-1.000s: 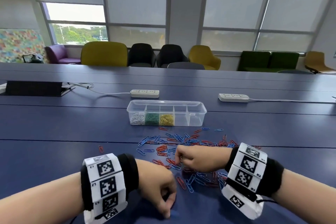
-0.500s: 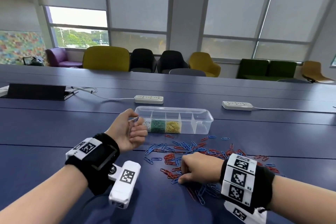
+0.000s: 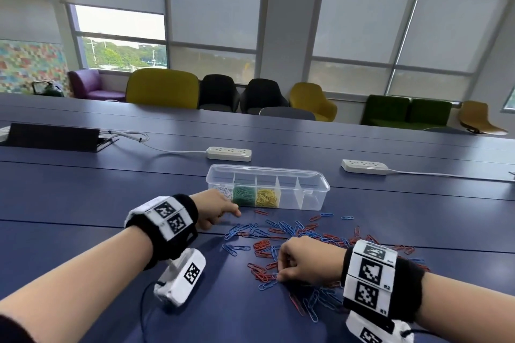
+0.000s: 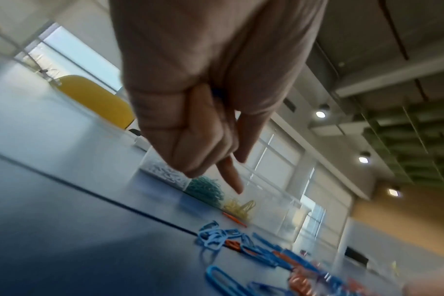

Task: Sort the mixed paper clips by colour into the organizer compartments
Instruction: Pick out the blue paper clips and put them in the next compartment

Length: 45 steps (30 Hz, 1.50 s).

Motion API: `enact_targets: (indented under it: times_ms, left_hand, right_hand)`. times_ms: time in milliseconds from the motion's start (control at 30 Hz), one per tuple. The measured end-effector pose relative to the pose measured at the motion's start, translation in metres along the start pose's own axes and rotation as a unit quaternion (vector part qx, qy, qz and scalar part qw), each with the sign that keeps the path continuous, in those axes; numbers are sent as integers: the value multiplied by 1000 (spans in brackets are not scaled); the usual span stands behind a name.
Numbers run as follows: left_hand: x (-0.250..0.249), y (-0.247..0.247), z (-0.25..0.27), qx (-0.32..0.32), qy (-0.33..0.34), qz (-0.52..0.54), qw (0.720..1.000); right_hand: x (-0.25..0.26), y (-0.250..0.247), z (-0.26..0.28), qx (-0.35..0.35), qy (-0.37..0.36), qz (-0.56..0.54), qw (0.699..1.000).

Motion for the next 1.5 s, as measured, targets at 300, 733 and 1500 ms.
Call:
enact_targets:
  times_ms: [300, 733, 1500]
  left_hand:
    - [-8, 12, -19, 16, -52, -339, 939]
    - [-13, 12, -3, 74, -63, -262, 960]
    - [18, 20, 0, 80, 123, 778, 611]
  right_hand:
    - [-7, -6, 17, 19, -43, -57, 997]
    - [-11, -4, 19, 55, -97, -222, 969]
    - [21, 0, -4, -4, -92, 167, 982]
Point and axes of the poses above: each hand's wrist, its own z-axis away from the middle knuckle, its own y-axis out of the palm, x = y × z, the point moved 7 cm from there along -z, towards the middle knuckle, and after that the axes turned 9 degrees about x, right-handed, at the moved point
